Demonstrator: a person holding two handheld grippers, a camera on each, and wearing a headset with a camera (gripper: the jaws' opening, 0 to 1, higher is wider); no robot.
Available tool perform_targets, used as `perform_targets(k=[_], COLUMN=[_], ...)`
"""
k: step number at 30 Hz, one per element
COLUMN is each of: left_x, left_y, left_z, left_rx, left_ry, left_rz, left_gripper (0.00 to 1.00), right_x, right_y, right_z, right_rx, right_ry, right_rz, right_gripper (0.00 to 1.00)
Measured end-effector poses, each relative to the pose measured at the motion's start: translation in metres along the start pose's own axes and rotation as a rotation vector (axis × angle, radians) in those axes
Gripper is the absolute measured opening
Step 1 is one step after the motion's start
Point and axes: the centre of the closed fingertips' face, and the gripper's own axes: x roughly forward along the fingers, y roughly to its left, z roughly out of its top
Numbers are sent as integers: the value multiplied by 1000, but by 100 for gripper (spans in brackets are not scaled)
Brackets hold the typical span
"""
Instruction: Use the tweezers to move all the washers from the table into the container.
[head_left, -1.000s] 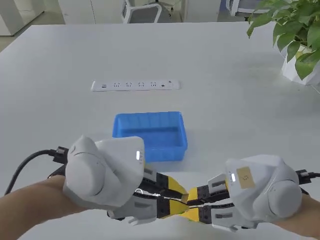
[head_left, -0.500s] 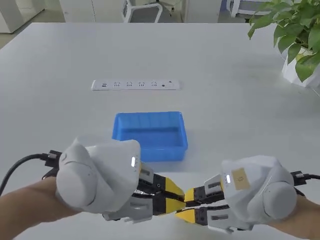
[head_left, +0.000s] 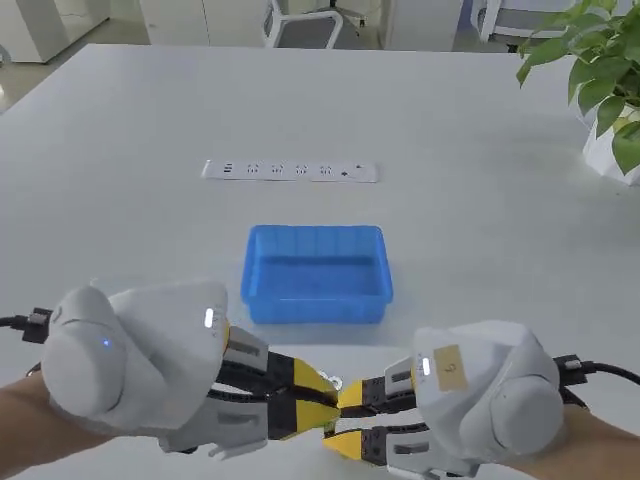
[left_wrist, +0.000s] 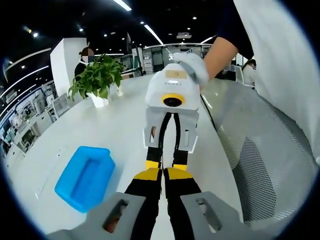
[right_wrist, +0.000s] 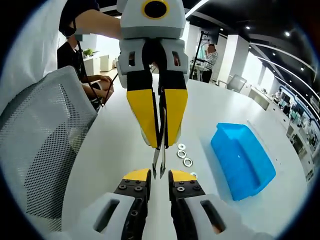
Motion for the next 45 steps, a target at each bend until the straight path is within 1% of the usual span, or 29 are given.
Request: perform_targets(k=[3, 5, 7, 10, 12, 14, 15, 20, 23, 27, 30, 33, 39, 41, 45], left_x=[-1, -2, -2, -4, -5, -5, -5, -3, -2, 2, 5, 9, 13, 14, 15], left_y=[2, 4, 6, 13, 17, 20, 20, 22, 23, 25, 25, 25, 29, 30, 33], left_z=[-3, -4, -5, -2, -1, 0, 1, -1, -1, -3, -1, 2, 0, -2, -2], left_rx=[-9, -5, -3, -6, -5, 0, 0, -5, -2, 5, 12, 15, 27, 22, 30], left_ry=[9, 11, 11, -4, -9, -25, -28, -20, -20, -12, -14, -22, -19, -16, -18], left_rz=[3, 12, 17, 37, 47, 49, 51, 50, 50, 46, 38, 33, 26, 25, 34], left_gripper=[6, 6, 6, 6, 6, 6, 6, 6, 6, 6, 6, 6, 6, 6, 6], right_x=[-2, -5, -7, -13, -17, -21, -23, -26, -26, -28, -29, -30, -30, -30, -29], right_y=[-7, -11, -12, -15, -17, -17, -18, -14, -11, -7, -7, -7, -10, -11, -10], right_z=[-4, -8, -10, -13, -14, -13, -13, -20, -28, -34, -35, -33, -34, -35, -38], right_rx=[31, 53, 59, 82, 87, 115, 118, 137, 147, 161, 169, 186, 191, 195, 193], right_ry=[1, 2, 5, 1, -7, -21, -25, -20, -3, 9, 11, -3, -6, -6, 3], right_rz=[-48, -64, -73, -91, -118, -120, -129, -132, -131, -126, -126, -121, -131, -133, -131], right_gripper=[20, 21, 23, 28, 29, 29, 29, 29, 29, 29, 29, 29, 29, 29, 29])
